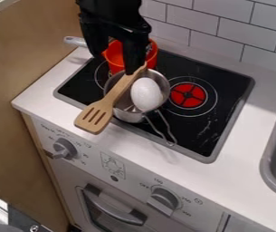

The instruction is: Move the wooden spatula to the right side of the stove

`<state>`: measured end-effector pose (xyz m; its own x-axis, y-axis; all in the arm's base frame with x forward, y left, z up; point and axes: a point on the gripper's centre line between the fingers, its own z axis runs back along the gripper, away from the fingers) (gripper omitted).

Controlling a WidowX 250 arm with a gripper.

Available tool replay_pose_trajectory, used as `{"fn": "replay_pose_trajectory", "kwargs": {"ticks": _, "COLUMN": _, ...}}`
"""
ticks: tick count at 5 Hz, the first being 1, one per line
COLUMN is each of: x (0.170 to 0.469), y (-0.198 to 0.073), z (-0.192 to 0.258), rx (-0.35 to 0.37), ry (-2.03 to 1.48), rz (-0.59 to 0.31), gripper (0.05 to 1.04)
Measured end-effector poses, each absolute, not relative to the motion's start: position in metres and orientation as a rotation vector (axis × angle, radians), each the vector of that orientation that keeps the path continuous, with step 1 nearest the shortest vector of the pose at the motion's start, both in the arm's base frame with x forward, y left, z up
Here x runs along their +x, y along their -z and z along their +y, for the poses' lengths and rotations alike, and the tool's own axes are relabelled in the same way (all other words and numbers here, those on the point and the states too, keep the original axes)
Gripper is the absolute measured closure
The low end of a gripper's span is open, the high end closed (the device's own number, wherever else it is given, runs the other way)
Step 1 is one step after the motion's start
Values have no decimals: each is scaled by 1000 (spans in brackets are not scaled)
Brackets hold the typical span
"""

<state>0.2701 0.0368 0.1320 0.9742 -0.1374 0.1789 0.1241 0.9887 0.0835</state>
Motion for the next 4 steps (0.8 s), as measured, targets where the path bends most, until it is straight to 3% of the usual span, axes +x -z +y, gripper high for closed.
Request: {"fn": "replay_pose_trajectory", "kwargs": {"ticks": 4, "x": 282, "y": -94, "z": 51, "rx": 77, "ry": 187, "rz": -290, "gripper": 85}}
